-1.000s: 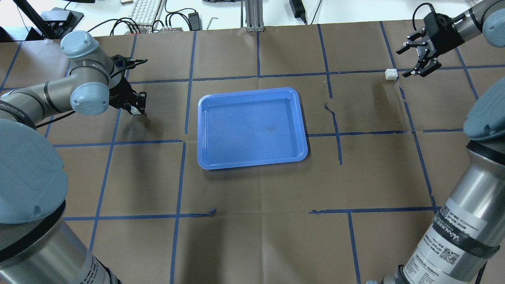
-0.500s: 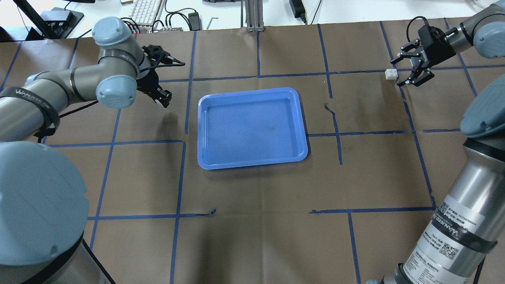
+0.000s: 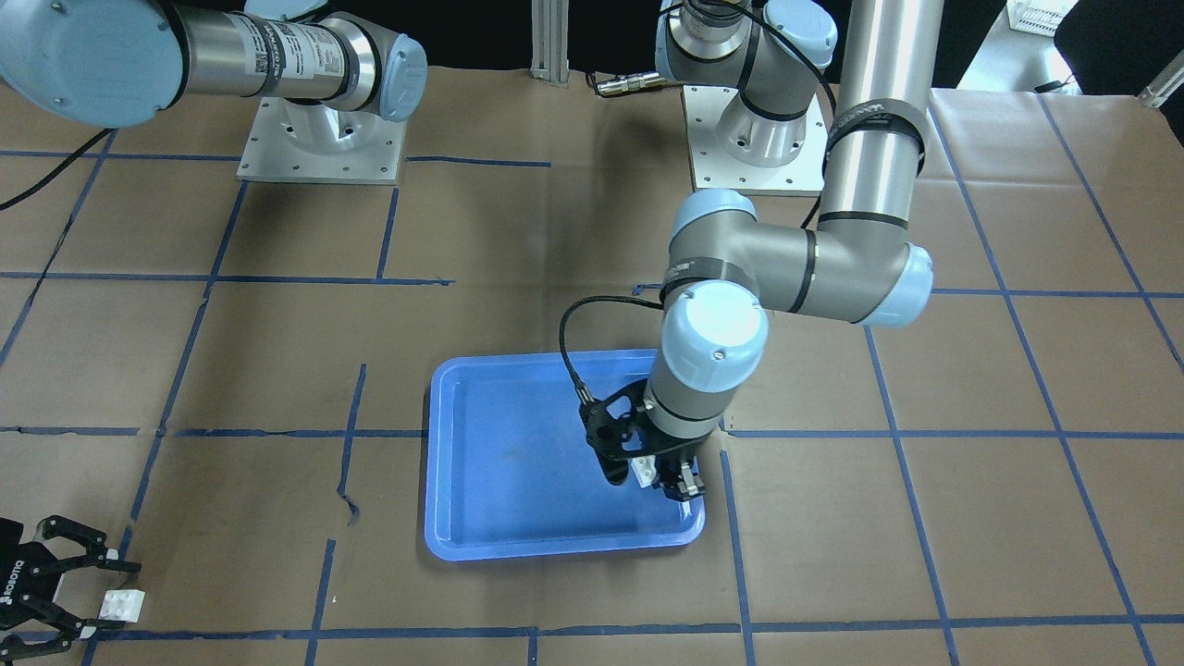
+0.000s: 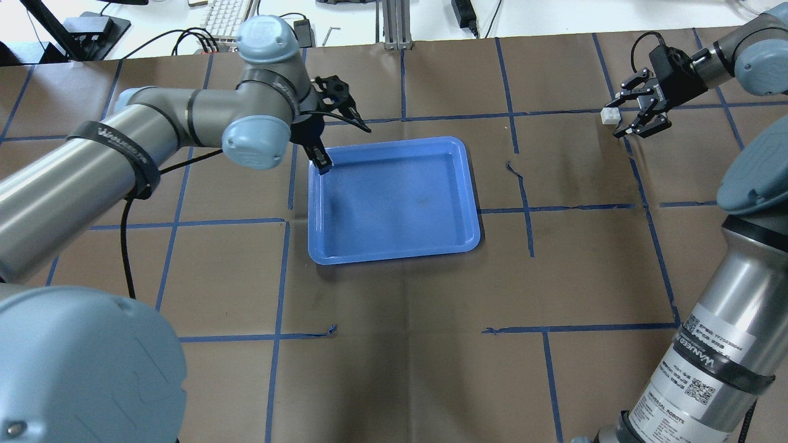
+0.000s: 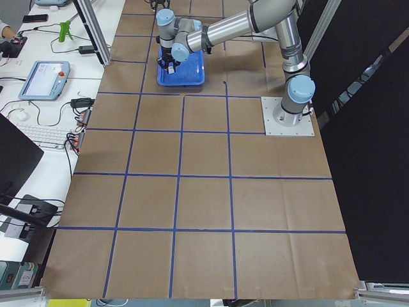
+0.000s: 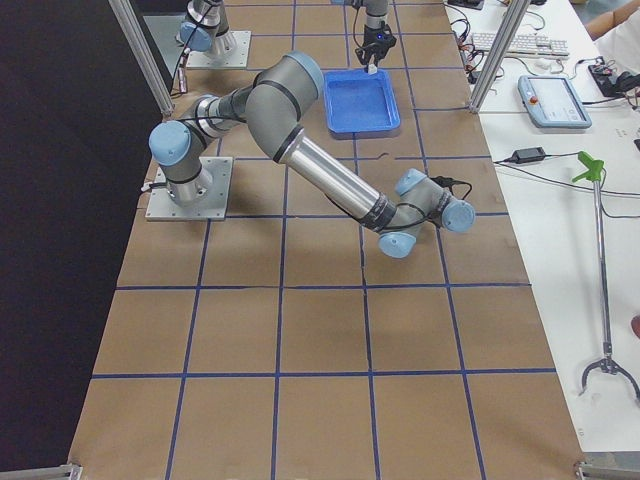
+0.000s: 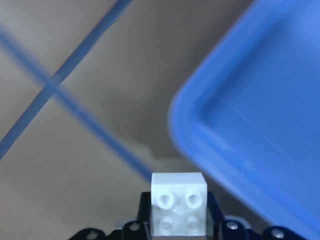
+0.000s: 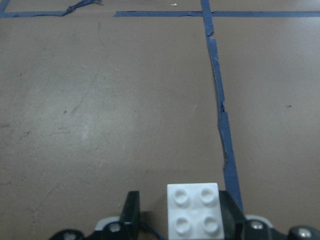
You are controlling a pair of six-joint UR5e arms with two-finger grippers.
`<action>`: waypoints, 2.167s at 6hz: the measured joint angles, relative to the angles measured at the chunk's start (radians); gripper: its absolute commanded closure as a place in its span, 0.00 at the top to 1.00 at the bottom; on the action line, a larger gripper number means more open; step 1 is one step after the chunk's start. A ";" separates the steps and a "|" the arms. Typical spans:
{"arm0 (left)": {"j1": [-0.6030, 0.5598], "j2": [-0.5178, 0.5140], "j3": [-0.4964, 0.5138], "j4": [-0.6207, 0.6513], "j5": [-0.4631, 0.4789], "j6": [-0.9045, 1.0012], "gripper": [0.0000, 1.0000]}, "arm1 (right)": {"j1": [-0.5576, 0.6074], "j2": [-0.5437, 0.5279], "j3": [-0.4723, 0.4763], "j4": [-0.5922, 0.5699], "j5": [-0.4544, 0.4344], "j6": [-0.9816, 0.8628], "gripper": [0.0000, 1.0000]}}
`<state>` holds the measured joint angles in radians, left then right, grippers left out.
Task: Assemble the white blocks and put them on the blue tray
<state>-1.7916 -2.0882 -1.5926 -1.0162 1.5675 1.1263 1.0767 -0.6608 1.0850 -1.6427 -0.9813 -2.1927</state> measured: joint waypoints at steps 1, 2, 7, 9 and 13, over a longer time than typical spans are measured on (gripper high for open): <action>-0.050 -0.003 -0.012 0.003 0.000 0.061 0.00 | 0.000 -0.001 -0.003 -0.001 0.001 0.000 0.35; -0.077 -0.008 -0.019 0.005 0.003 0.084 0.00 | 0.000 -0.004 -0.007 -0.002 0.001 0.001 0.31; -0.094 -0.088 -0.026 0.041 -0.004 0.077 0.94 | 0.006 -0.175 -0.008 0.123 0.000 0.011 0.28; -0.093 -0.061 -0.020 0.031 -0.007 0.082 0.96 | 0.027 -0.289 0.041 0.236 0.000 0.002 0.28; -0.035 0.200 0.091 -0.343 -0.058 0.044 0.98 | 0.116 -0.535 0.406 0.166 0.046 0.045 0.28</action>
<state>-1.8264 -1.8883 -1.5015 -1.3590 1.5091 1.1708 1.1930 -1.1956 1.4910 -1.4768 -0.9350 -2.1475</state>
